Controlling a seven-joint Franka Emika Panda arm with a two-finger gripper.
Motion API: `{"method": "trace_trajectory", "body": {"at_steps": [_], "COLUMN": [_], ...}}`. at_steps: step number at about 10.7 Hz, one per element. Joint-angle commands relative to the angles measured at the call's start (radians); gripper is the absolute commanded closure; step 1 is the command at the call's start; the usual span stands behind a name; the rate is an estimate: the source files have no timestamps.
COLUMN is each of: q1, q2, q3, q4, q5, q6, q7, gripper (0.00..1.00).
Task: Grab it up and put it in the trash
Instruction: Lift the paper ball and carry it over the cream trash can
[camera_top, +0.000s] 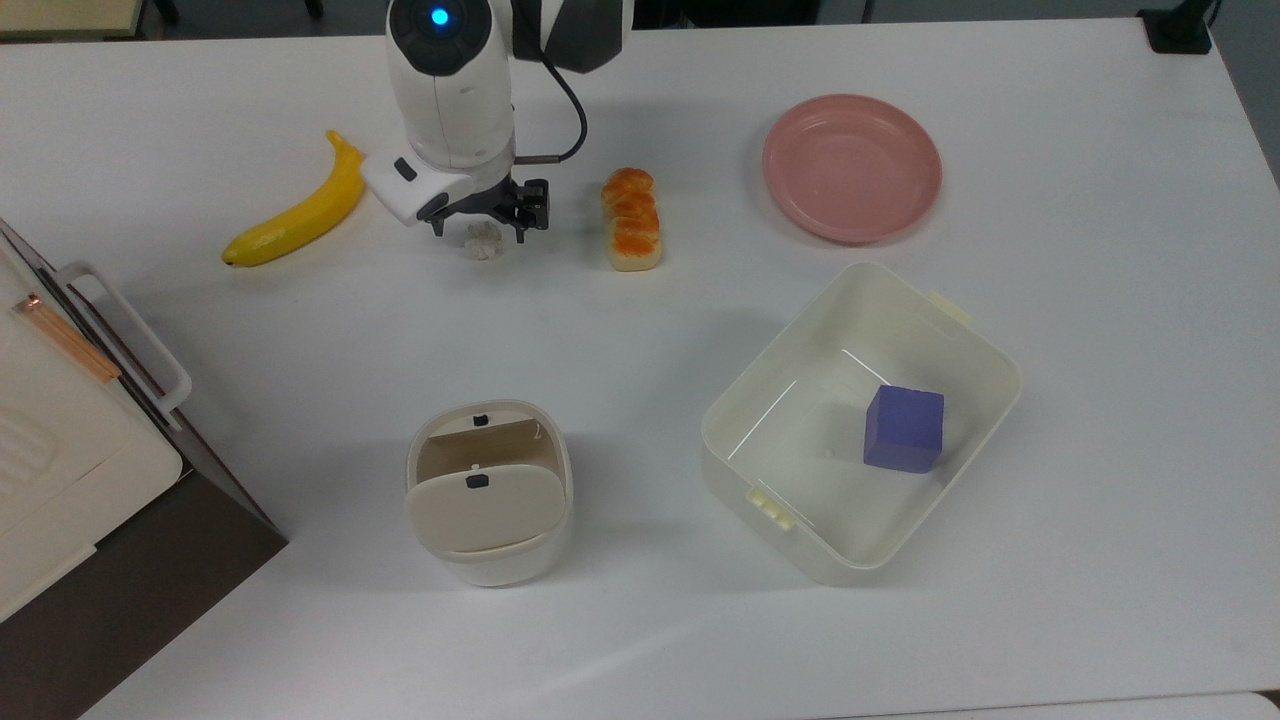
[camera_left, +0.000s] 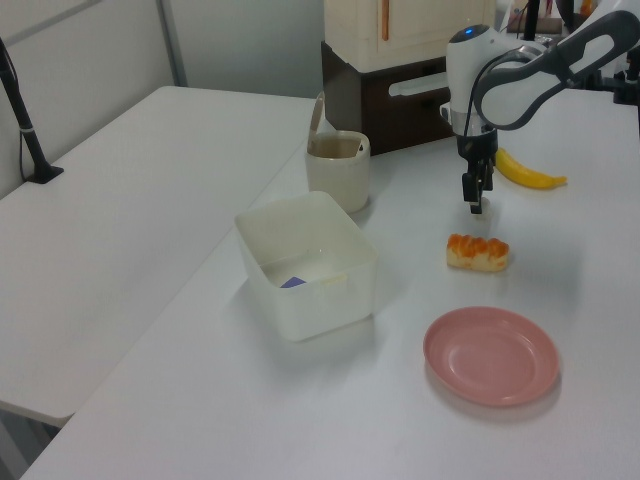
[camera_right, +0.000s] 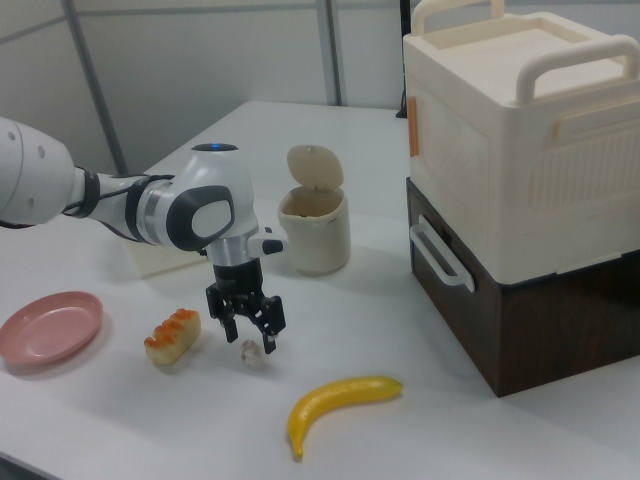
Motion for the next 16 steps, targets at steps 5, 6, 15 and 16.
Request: {"method": "trace_trajectory", "body": {"at_steps": [5, 6, 15, 16], "q1": [0.011, 0.013, 0.007, 0.016], "q2": [0.010, 0.007, 0.024, 0.054], "q3": [0.008, 0.008, -0.016, -0.012], "q4": [0.002, 0.010, 0.393, 0.396], "q5": [-0.072, -0.072, 0.192, 0.157], "q6": [0.004, -0.002, 0.308, 0.370], "q7": [-0.020, -0.046, 0.542, 0.621], "gripper": [1.00, 1.00, 1.00, 1.00]}}
